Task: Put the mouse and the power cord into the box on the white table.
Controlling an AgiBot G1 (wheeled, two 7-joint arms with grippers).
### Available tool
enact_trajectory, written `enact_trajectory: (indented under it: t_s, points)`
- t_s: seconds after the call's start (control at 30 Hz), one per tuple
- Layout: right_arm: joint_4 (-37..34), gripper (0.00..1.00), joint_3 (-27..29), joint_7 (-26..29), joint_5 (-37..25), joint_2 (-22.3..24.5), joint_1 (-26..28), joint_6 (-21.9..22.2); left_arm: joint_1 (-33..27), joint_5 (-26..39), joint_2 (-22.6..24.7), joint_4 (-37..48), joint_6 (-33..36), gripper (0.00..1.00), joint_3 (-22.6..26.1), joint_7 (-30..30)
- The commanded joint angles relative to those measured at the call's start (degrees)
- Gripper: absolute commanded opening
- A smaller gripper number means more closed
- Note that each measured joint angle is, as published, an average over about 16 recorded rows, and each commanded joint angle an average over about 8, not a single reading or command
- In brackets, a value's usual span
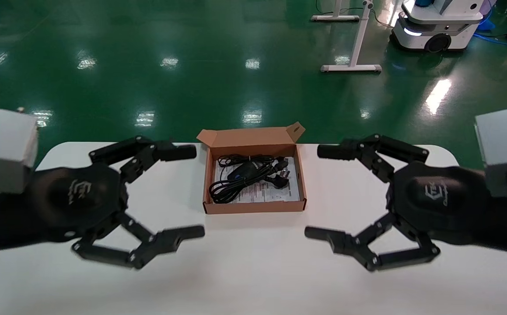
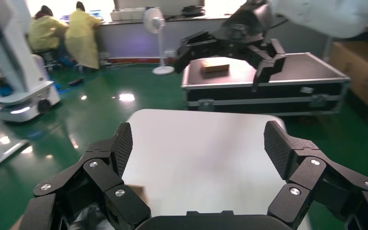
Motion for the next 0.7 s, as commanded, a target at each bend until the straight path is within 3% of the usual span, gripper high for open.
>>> enact_trajectory:
  t_s: [0.03,0.3,0.7]
  points:
    - [2.3,1.00,0.9,1.9,1.4,0.8,-1.6,-0.3,1.2,-1.2,-1.5,-2.4,0.8,1.00,-0.9,-1.3]
    - [6.3,1.00,2.4,4.6,4.0,2.0,-4.3,-0.9,2.3,-2.3,-2.8,-5.0,1.6,1.00,-1.7,-1.9]
    - [5.3,1.00,2.1,4.1,3.5,1.8,-3.7,-0.8,2.2,-2.3,-2.6,-4.4,1.5,1.00,-1.7,-2.0]
